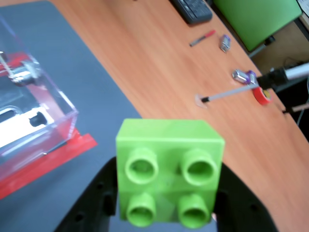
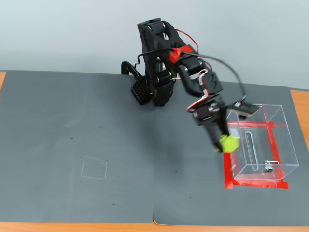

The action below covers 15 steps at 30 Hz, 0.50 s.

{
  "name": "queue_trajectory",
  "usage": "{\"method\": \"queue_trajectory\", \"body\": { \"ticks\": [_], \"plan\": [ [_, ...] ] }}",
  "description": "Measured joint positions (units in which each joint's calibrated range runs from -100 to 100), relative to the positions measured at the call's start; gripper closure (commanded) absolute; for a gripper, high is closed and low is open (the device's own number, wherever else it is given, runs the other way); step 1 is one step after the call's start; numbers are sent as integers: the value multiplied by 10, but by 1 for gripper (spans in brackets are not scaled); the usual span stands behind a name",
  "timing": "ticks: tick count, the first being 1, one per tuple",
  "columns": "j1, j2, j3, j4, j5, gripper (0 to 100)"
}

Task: Pick the green lego block and place it into the transparent box

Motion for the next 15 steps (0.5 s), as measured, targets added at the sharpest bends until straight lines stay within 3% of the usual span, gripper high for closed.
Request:
{"method": "queue_trajectory", "body": {
  "ticks": [15],
  "plan": [
    [-186,25,-2,0,0,91]
  ]
}}
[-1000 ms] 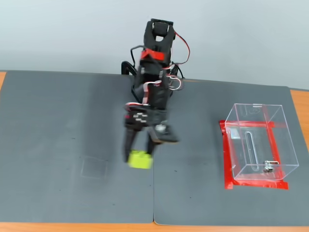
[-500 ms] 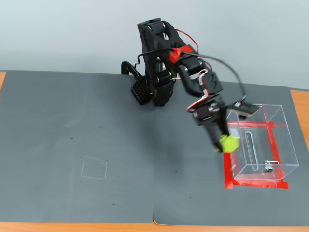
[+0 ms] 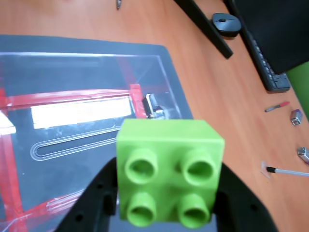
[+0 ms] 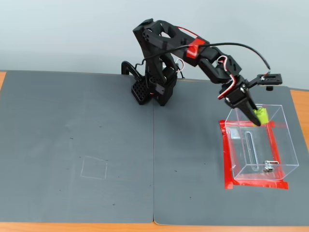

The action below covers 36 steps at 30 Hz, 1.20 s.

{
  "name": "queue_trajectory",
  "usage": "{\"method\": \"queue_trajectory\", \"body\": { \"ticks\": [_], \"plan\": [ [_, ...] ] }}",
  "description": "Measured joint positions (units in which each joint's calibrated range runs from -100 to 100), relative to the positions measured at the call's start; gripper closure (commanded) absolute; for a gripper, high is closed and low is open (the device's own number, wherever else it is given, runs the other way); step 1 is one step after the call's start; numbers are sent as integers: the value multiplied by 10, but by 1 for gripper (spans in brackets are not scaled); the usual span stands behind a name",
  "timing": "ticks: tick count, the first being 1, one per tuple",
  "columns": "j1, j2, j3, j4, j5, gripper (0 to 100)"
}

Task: Pick the green lego block and place it into the transparent box

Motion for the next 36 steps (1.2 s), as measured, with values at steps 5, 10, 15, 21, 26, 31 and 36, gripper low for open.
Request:
{"method": "queue_trajectory", "body": {
  "ticks": [5,10,15,21,26,31,36],
  "plan": [
    [-20,63,-42,0,0,91],
    [-38,133,-92,0,0,91],
    [-39,182,-131,0,0,91],
    [-40,196,-136,0,0,91],
    [-40,200,-137,0,0,90],
    [-40,200,-137,0,-13,77],
    [-40,200,-137,0,-17,75]
  ]
}}
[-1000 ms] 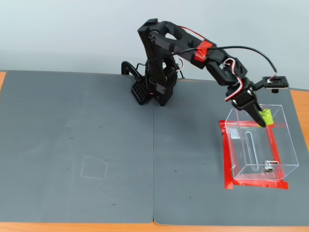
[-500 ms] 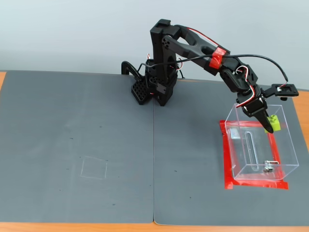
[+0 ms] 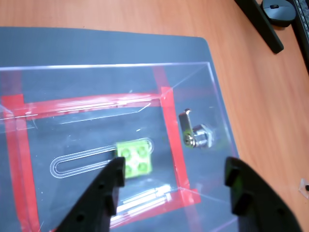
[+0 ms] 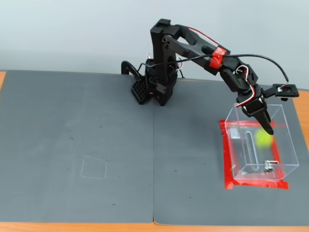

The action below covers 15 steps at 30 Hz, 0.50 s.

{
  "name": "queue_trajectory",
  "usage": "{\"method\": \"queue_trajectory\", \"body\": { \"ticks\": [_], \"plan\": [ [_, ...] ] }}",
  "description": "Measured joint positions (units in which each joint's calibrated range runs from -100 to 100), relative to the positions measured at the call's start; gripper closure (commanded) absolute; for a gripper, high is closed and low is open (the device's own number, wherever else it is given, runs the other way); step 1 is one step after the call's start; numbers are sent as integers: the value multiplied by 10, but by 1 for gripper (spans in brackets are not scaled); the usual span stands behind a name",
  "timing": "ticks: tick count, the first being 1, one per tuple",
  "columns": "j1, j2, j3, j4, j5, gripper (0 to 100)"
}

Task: Pick the green lego block and place it into the transparent box

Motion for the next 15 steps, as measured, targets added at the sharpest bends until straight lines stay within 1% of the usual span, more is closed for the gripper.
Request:
{"method": "queue_trajectory", "body": {
  "ticks": [15],
  "plan": [
    [0,0,0,0,-2,77]
  ]
}}
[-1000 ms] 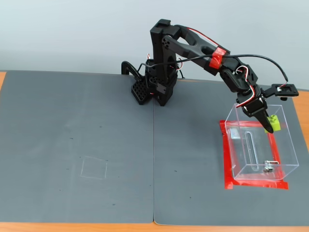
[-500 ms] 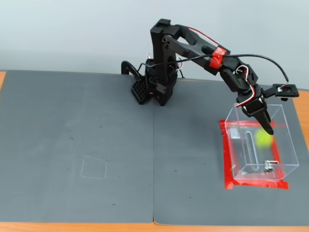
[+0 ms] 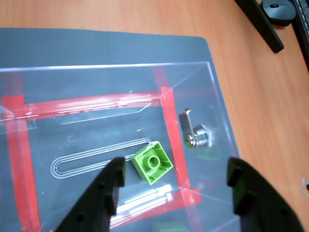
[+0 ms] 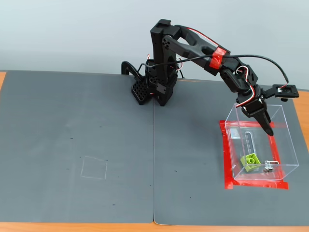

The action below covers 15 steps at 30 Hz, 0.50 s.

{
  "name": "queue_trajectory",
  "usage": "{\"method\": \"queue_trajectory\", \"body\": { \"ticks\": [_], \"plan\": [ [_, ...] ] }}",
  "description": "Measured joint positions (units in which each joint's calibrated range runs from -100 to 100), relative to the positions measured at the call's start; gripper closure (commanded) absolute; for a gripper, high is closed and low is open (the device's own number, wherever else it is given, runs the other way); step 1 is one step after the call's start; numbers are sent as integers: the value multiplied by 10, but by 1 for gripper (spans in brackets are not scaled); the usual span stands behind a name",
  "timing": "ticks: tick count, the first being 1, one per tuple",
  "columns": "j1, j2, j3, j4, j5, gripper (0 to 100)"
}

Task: Pick the green lego block and place it into the transparent box

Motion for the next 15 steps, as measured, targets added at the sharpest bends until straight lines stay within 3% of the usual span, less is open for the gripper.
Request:
{"method": "queue_trajectory", "body": {
  "ticks": [7,15],
  "plan": [
    [28,-59,27,0,-2,98],
    [87,-183,116,-1,-2,98]
  ]
}}
